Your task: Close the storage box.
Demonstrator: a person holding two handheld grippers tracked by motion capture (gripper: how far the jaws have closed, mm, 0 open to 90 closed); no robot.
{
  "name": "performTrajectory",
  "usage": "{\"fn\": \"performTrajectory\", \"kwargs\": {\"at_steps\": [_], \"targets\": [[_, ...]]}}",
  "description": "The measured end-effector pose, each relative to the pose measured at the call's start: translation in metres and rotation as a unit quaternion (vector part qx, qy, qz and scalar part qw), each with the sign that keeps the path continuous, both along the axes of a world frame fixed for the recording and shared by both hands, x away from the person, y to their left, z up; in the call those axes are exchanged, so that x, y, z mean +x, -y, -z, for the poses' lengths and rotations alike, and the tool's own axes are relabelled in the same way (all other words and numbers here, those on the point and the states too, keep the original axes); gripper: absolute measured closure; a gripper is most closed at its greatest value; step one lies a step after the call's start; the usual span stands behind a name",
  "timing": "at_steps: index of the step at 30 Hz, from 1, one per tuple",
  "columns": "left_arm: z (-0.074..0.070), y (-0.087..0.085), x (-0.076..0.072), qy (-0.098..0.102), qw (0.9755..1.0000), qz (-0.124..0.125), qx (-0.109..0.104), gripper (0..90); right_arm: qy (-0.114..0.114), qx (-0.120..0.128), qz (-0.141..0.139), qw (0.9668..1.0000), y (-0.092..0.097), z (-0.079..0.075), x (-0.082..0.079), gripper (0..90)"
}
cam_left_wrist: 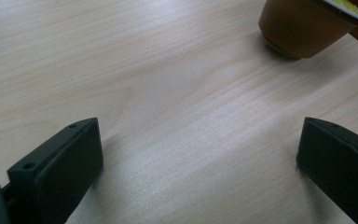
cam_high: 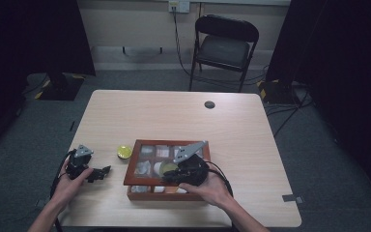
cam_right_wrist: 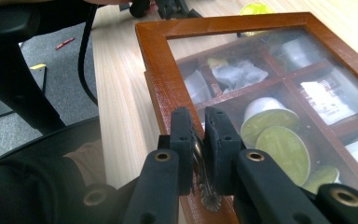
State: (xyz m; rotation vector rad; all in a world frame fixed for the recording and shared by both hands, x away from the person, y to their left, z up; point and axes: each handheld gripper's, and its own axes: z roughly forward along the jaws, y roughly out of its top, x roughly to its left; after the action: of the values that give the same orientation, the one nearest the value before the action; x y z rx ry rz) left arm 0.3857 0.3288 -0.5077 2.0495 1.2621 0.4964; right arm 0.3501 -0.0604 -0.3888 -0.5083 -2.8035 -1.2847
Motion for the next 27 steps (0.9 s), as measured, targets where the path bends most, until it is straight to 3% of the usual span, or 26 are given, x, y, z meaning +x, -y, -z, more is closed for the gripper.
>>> {"fn": "performTrajectory", "kwargs": {"at_steps": [16,27], "targets": [[0.0,0.0,0.0,0.001,1.0,-0.001,-0.001,0.0,-0.008,-0.031,-0.021,0.9993,-0.01,0.023,-0.003,82.3],[0.0,0.0,0.0,0.0,1.0,0.0,-0.001,0.0,-0.015,-0.039,-0.028,0.9987,-0.009,0.034,-0.002,82.4]]}}
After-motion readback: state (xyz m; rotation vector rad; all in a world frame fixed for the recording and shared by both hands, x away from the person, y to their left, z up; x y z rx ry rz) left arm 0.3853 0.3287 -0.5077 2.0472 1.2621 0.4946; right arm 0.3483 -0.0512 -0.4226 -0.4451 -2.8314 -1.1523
